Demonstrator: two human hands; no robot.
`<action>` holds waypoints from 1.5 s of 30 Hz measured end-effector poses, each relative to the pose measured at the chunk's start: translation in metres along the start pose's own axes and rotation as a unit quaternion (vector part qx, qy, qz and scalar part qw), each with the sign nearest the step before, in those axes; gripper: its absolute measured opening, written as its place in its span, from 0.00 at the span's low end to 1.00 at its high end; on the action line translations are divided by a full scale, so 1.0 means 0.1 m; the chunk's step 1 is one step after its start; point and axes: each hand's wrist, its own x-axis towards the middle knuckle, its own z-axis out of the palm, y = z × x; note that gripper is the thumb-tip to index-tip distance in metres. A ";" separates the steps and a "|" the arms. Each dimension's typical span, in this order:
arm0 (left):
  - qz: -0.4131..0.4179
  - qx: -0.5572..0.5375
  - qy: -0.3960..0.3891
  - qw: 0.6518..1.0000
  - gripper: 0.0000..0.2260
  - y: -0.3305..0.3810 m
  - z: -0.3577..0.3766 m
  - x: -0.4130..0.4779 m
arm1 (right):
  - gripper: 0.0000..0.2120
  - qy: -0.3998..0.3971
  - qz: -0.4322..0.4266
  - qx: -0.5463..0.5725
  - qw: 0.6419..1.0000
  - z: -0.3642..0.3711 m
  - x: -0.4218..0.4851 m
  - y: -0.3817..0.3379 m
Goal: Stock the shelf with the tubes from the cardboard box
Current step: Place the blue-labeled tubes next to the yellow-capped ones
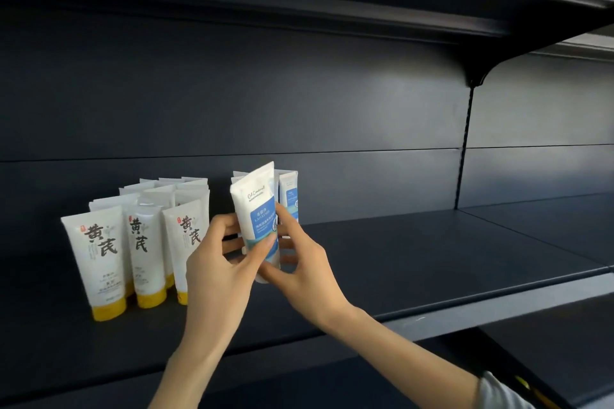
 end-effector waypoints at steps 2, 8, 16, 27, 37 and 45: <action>0.000 0.021 -0.017 1.000 0.19 -0.02 -0.04 -0.01 | 0.34 -0.007 0.002 -0.001 1.000 0.02 0.02 0.01; 0.027 0.209 -0.109 0.972 0.27 -0.11 -0.28 -0.09 | 0.32 -0.011 0.037 0.002 0.999 0.09 0.19 0.16; 0.027 0.367 -0.134 0.920 0.32 -0.18 -0.72 -0.35 | 0.32 0.017 0.114 0.001 0.993 0.11 0.57 0.56; -0.037 0.424 -0.126 0.896 0.35 -0.31 -1.13 -0.50 | 0.28 0.077 0.191 -0.049 0.977 0.04 1.02 1.12; -0.064 0.417 -0.129 0.897 0.29 -0.41 -1.22 -0.48 | 0.30 0.056 0.236 -0.101 0.965 0.12 1.06 1.43; -0.065 0.401 -0.155 0.901 0.29 -0.38 -1.10 -0.45 | 0.28 0.042 0.268 -0.106 0.957 0.14 1.06 1.39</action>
